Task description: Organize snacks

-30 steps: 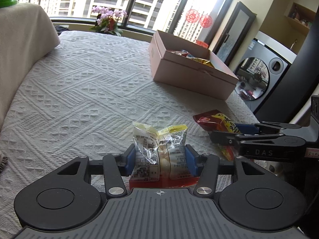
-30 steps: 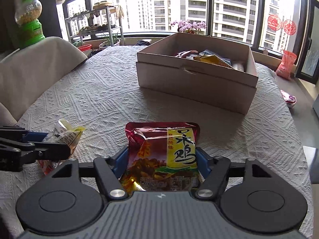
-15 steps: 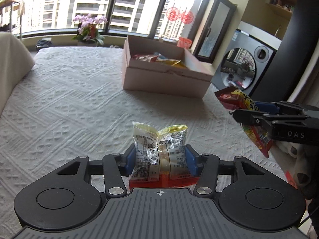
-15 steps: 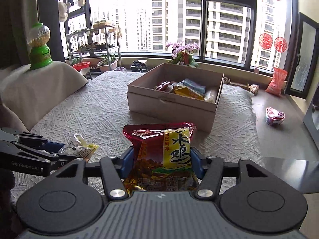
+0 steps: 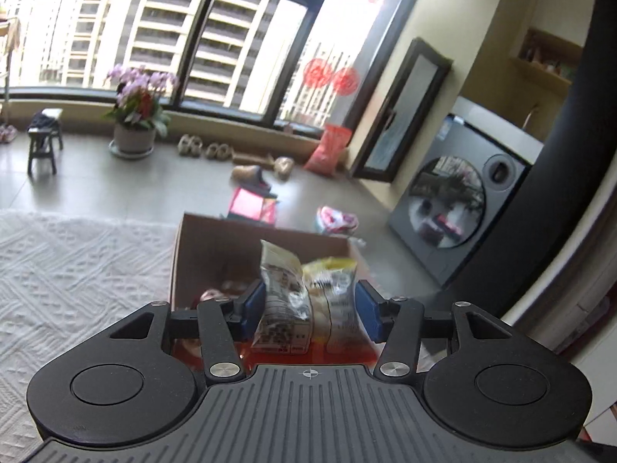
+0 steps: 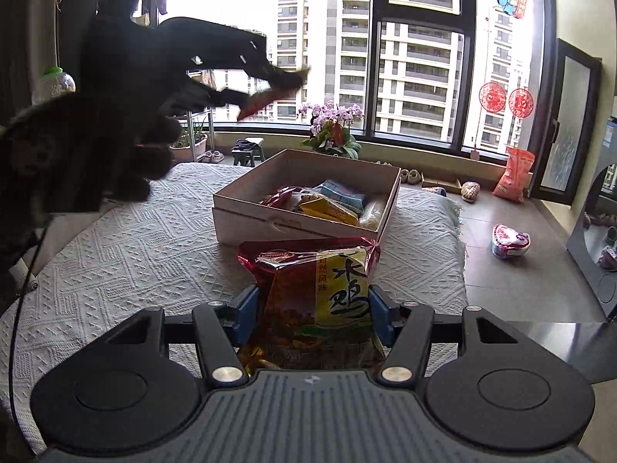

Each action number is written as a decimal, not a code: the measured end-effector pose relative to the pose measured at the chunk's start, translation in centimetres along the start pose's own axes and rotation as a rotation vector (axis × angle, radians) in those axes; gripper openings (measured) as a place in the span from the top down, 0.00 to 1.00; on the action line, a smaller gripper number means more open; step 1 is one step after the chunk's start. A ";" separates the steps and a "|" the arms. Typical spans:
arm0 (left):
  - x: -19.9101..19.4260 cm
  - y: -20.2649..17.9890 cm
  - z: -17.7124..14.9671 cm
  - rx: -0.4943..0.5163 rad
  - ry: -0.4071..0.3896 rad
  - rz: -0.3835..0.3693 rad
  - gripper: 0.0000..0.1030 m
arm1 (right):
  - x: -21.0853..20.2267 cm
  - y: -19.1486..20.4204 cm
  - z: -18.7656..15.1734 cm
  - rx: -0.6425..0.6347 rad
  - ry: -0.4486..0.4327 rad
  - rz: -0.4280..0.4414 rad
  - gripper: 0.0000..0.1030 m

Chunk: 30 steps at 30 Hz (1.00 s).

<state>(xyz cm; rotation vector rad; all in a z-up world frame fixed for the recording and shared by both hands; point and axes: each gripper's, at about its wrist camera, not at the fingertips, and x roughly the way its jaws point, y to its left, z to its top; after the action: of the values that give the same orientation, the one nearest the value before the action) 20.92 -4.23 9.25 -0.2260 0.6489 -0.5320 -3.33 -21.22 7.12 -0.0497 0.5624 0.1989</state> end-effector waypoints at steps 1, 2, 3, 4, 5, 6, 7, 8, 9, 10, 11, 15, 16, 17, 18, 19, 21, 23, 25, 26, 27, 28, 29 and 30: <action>-0.3 1.1 -0.8 -0.035 -0.038 -0.024 0.46 | 0.3 -0.1 0.0 0.004 0.005 -0.005 0.42; -0.9 1.9 -1.4 -0.066 -0.065 -0.039 0.46 | 0.5 -0.3 0.0 0.006 0.006 -0.012 0.43; -2.1 3.0 -2.1 -0.106 -0.099 -0.052 0.46 | 0.6 -0.5 0.0 0.006 0.004 -0.017 0.43; -3.1 3.7 -2.8 -0.123 -0.117 -0.060 0.46 | 0.7 -0.7 0.1 0.006 0.001 -0.018 0.42; -3.9 4.0 -3.4 -0.124 -0.122 -0.059 0.46 | 0.7 -0.8 0.3 0.004 -0.003 -0.015 0.42; -5.2 4.3 -4.2 -0.109 -0.121 -0.042 0.46 | 0.9 -0.9 0.8 0.002 -0.008 -0.010 0.42; -6.2 4.5 -5.2 -0.084 -0.112 -0.019 0.46 | 1.1 -1.0 1.3 0.001 -0.015 -0.007 0.43; -7.0 4.5 -5.9 -0.061 -0.103 0.002 0.46 | 1.3 -1.1 2.4 0.001 -0.034 -0.004 0.43; -7.9 4.5 -7.0 -0.041 -0.094 0.029 0.46 | 1.4 -1.1 3.4 0.004 -0.062 0.000 0.42; -8.5 4.5 -7.7 -0.041 -0.084 0.041 0.46 | 1.5 -1.2 4.7 0.011 -0.099 0.006 0.42; -8.7 4.5 -8.3 -0.049 -0.069 0.044 0.46 | 1.7 -1.3 6.3 0.024 -0.138 0.015 0.42; -9.4 3.8 -9.6 -0.030 -0.029 0.080 0.46 | 6.3 -1.1 13.2 0.081 -0.197 0.056 0.25; -9.7 3.4 -10.2 -0.001 -0.021 0.110 0.46 | 7.8 -0.8 14.2 0.067 -0.192 0.055 0.21; -9.9 3.2 -10.6 0.020 -0.012 0.128 0.46 | 9.9 -0.6 15.3 0.050 -0.159 0.038 0.21; -10.1 3.0 -11.1 0.036 -0.002 0.140 0.46 | 11.5 -0.4 15.9 0.045 -0.123 0.001 0.21; -10.3 2.9 -11.7 0.051 0.013 0.148 0.46 | 12.7 -0.4 15.9 0.047 -0.095 -0.031 0.21; -10.4 2.7 -12.8 0.075 0.042 0.165 0.46 | 13.4 -0.7 14.9 0.062 -0.062 -0.045 0.21; -10.3 2.4 -13.9 0.096 0.060 0.190 0.46 | 12.4 -0.8 12.4 0.081 -0.054 -0.017 0.21; -10.4 2.1 -15.0 0.113 0.064 0.229 0.46 | 10.9 -0.2 9.4 0.076 -0.039 -0.017 0.21; -10.5 2.0 -15.4 0.111 0.064 0.242 0.46 | 10.1 0.1 7.6 0.071 -0.029 -0.018 0.21; -10.5 1.9 -15.8 0.102 0.066 0.251 0.46 | 9.7 0.5 6.1 0.063 -0.012 -0.018 0.21; -10.5 1.8 -16.2 0.093 0.068 0.256 0.45 | 9.3 1.0 4.0 0.053 0.022 -0.024 0.21; -10.6 1.5 -16.6 0.104 0.052 0.266 0.45 | 9.2 1.5 2.4 0.049 0.053 -0.032 0.21; -10.5 1.1 -16.9 0.119 0.049 0.284 0.45 | 9.0 1.8 0.9 0.048 0.081 -0.036 0.21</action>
<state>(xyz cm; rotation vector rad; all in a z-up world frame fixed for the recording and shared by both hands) 3.73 1.73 1.13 -0.0078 0.6813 -0.3017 4.24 -17.81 3.07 -0.0212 0.6467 0.1488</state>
